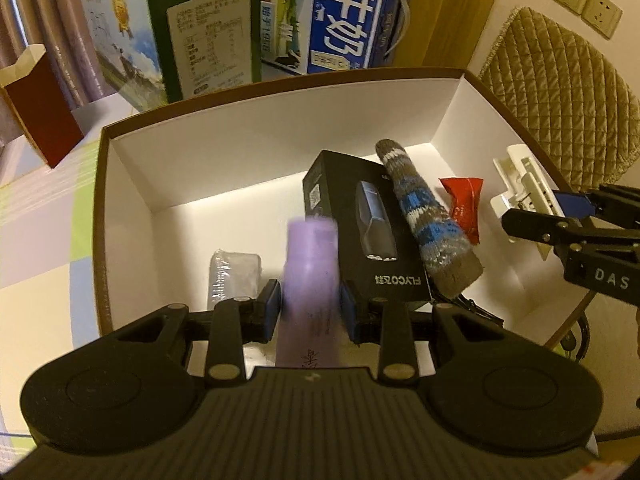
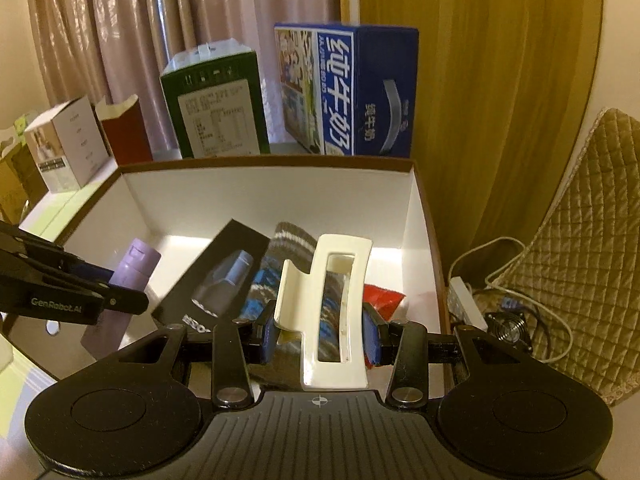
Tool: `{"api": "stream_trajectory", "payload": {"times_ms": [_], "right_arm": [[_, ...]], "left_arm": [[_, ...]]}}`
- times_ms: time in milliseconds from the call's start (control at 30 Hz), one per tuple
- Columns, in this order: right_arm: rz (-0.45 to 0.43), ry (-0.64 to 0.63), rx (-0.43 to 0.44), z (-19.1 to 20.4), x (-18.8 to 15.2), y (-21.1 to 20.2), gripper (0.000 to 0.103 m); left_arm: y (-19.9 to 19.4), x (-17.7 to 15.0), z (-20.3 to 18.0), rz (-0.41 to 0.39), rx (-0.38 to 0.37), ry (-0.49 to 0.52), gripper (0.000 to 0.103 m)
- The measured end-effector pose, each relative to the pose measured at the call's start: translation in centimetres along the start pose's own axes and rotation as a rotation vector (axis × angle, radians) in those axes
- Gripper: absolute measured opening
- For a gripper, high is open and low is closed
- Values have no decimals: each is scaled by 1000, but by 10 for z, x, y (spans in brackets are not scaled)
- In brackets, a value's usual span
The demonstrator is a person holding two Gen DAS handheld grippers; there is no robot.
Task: Organize objects
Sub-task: 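Lower both items into the cardboard box and open both grippers, then withdraw both tools from the box toward the clear cup and pill bottle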
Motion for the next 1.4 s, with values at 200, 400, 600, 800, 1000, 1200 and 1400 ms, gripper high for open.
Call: {"api": "stream_trajectory", "payload": {"times_ms": [200, 400, 600, 800, 1000, 1200, 1400], "right_arm": [[37, -20, 4, -4, -4, 7, 39], [51, -49, -7, -5, 0, 11, 41], [47, -45, 45, 4, 0, 1, 78], [89, -37, 84, 17, -7, -4, 93], [105, 10, 100, 23, -10, -11, 98], [98, 35, 101, 30, -11, -22, 101], [84, 62, 101, 36, -14, -37, 101]], "left_arm": [[1, 0, -2, 8, -8, 12, 32], [-4, -2, 1, 10, -5, 22, 53], [-14, -4, 8, 3, 0, 40, 73], [-27, -10, 12, 11, -7, 48, 84], [-38, -17, 16, 17, -13, 49, 91], [-51, -24, 19, 28, -14, 26, 94], [-66, -35, 21, 39, -17, -6, 96]]}}
Point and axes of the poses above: each gripper's, at about its wrist camera, not at the fingertips, and y roughly the way its jaws point, z to its left, x to its top, the point moved 9 cm from there along y, roughly the way its jaws point, and after that the axes turned 3 degrees about x, right-handed, at the moved point
